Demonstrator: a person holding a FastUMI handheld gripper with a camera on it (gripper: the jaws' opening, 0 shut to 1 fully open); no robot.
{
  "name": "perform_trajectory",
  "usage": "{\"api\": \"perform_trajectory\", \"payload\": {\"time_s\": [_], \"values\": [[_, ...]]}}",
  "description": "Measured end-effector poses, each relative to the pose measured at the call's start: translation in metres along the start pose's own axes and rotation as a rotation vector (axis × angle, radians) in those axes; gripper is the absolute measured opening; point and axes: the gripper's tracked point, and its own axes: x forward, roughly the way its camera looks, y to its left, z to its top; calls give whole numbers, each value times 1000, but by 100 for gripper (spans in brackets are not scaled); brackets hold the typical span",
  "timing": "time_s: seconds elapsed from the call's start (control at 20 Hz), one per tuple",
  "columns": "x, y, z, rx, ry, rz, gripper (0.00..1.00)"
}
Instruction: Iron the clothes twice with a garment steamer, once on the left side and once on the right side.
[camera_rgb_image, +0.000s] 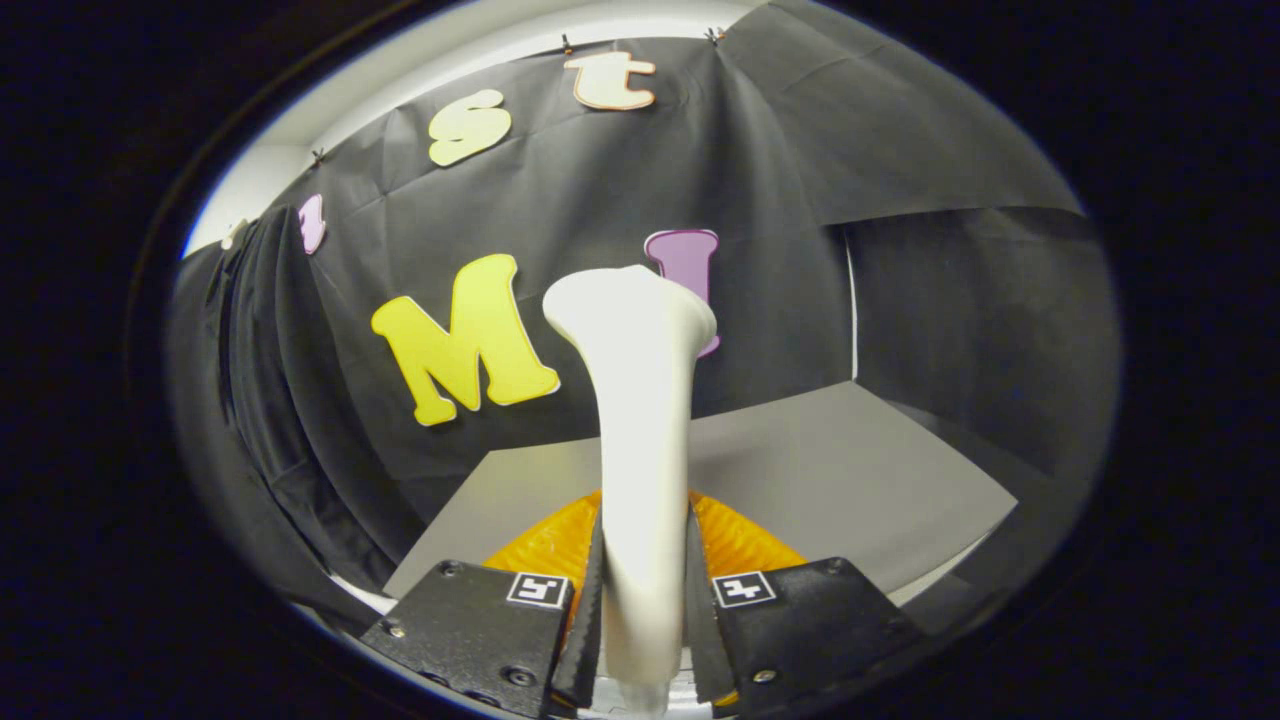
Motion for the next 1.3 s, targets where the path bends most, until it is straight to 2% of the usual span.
{"api": "perform_trajectory", "payload": {"time_s": [0.45,1.3], "values": [[-51,62,1,-28,-35,44,39],[-143,314,56,-82,-211,310,38]]}}
